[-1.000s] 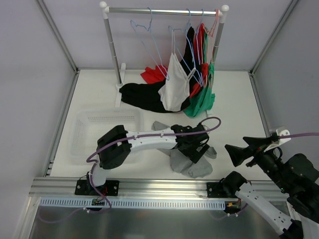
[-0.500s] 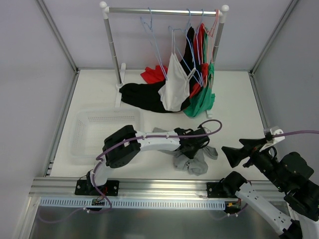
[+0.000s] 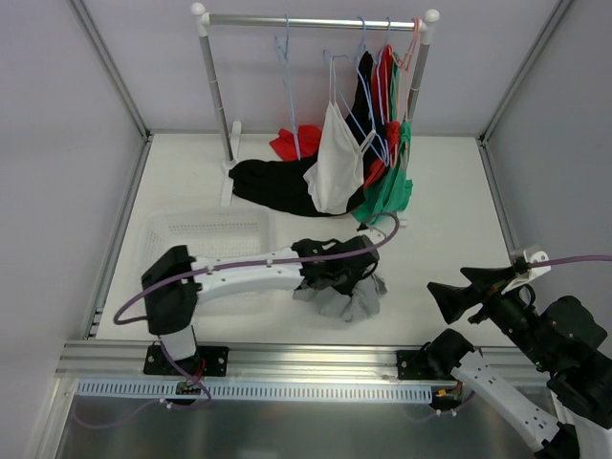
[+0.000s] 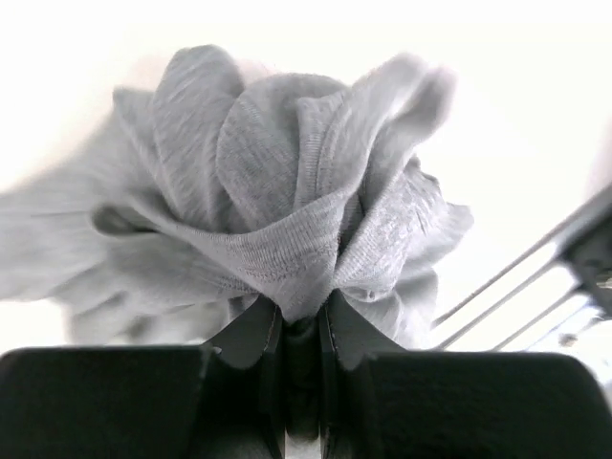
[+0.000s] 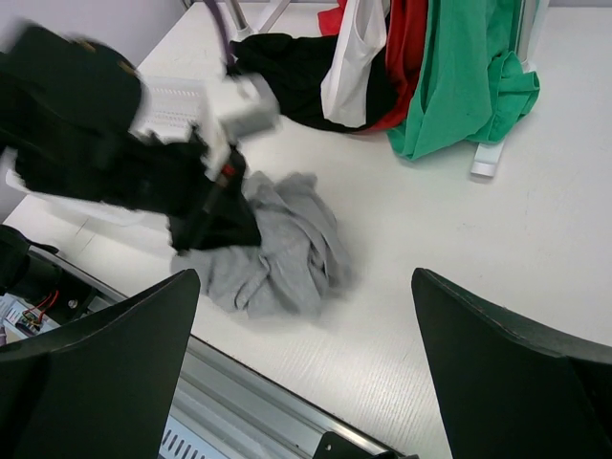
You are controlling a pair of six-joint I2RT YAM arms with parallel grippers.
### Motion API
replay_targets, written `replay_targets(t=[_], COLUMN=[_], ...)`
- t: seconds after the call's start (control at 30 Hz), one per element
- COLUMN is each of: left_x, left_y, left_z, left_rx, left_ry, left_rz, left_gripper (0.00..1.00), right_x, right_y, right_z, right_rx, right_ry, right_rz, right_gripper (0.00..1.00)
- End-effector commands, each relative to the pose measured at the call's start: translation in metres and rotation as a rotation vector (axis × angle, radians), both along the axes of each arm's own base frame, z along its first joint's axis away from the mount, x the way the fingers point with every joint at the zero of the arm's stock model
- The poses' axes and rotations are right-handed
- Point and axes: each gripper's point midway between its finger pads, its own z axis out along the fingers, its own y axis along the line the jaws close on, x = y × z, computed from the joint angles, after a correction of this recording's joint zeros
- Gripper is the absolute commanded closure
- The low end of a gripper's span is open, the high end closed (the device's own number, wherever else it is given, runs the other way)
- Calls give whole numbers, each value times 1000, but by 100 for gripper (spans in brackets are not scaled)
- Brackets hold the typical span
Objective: Remove the tank top from the hanger
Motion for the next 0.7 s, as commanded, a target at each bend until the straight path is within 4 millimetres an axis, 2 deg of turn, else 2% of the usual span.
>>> replay_targets(t=[0.0, 0.03, 0.1, 0.13, 0.23, 0.3, 0.33, 0.43, 0.53, 0.67], left_x=[24, 33, 38, 44, 54, 66, 68, 82, 92, 94], left_y=[16, 19, 31, 37, 58, 78, 90, 129, 167, 210], left_z=[103, 123, 140, 161, 196, 214, 230, 250, 260, 258], left_rx=[-134, -149, -126, -151, -177, -175, -192, -190, -193, -171], left_ry=[-192, -232, -276, -316, -362, -404, -421, -454, -468, -482], left_rz=[67, 93, 107, 133, 181, 241, 263, 355, 452, 556], left_gripper=[100, 100, 100, 100, 100, 100, 100, 100, 100, 100], right_x=[3, 3, 4, 4, 3, 3, 3, 3, 3, 7], right_y=[1, 1, 2, 1, 1, -1, -1, -2, -2, 0], right_z=[12, 12, 12, 12, 14, 14, 15, 16, 16, 15], right_rx=[44, 44, 44, 45, 48, 48, 50, 46, 42, 27], right_ry=[-35, -35, -35, -34, -40, -43, -46, -48, -51, -40], right_rz=[-11, -12, -11, -13, -12, -18, -20, -21, -20, -24], right_gripper=[1, 0, 1, 1, 0, 1, 0, 1, 1, 1])
